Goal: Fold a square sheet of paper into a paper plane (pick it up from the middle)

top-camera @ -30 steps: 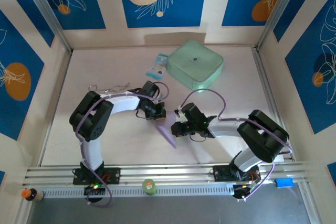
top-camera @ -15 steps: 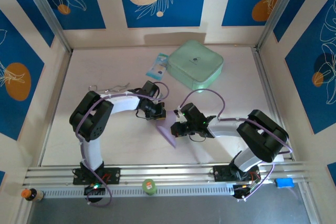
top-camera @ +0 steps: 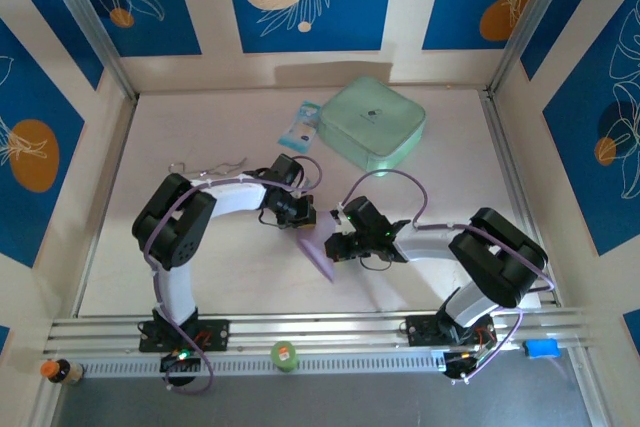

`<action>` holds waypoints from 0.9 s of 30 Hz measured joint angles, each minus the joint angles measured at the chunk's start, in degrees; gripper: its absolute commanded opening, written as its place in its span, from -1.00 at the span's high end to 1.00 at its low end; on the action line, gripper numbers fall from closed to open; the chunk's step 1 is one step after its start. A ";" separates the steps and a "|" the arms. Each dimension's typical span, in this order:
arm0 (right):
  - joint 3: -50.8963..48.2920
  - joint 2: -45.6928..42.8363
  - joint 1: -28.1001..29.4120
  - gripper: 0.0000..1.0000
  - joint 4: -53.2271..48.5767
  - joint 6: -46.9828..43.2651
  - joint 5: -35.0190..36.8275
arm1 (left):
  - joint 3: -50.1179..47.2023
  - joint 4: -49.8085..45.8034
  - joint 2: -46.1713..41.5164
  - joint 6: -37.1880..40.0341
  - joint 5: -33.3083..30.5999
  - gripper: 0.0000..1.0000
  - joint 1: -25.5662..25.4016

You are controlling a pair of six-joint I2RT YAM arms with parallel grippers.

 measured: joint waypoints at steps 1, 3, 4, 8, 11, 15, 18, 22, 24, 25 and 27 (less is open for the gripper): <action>0.00 0.00 0.00 0.97 0.00 0.00 0.00 | 0.00 0.02 0.00 0.00 0.02 0.88 -0.02; 0.02 0.00 0.00 0.96 -0.02 0.00 0.00 | 0.00 0.00 0.00 0.00 0.00 0.88 -0.02; 0.02 0.00 0.00 0.96 -0.02 0.00 0.02 | 0.00 0.00 0.00 0.00 0.00 0.88 0.00; 0.02 0.00 0.00 0.96 -0.04 0.00 0.02 | 0.00 0.00 0.00 0.02 0.00 0.86 0.00; 0.02 0.00 0.00 0.97 -0.04 0.00 0.02 | 0.02 -0.02 -0.02 0.07 -0.02 0.79 0.00; 0.02 0.00 0.00 0.97 -0.04 0.00 0.02 | 0.31 -0.70 -0.39 0.59 -0.44 0.59 -0.02; 0.04 0.11 0.00 0.97 0.00 0.02 0.00 | 0.55 -1.68 -2.21 1.16 -1.27 0.48 -0.02; 0.74 0.76 0.20 0.97 0.00 0.02 0.00 | 0.48 -2.25 -6.78 1.31 -2.14 0.53 -0.02; 0.92 0.94 0.28 0.96 0.00 0.04 0.00 | -0.70 -1.53 -9.86 0.85 -2.45 0.65 -0.02; 0.98 1.03 0.28 0.97 0.00 0.07 -0.02 | -1.99 -0.79 -11.89 0.15 -2.43 0.70 -0.02; 1.05 1.07 0.28 0.96 0.00 0.42 0.00 | -5.29 1.25 -15.50 -1.49 -2.34 0.80 -0.02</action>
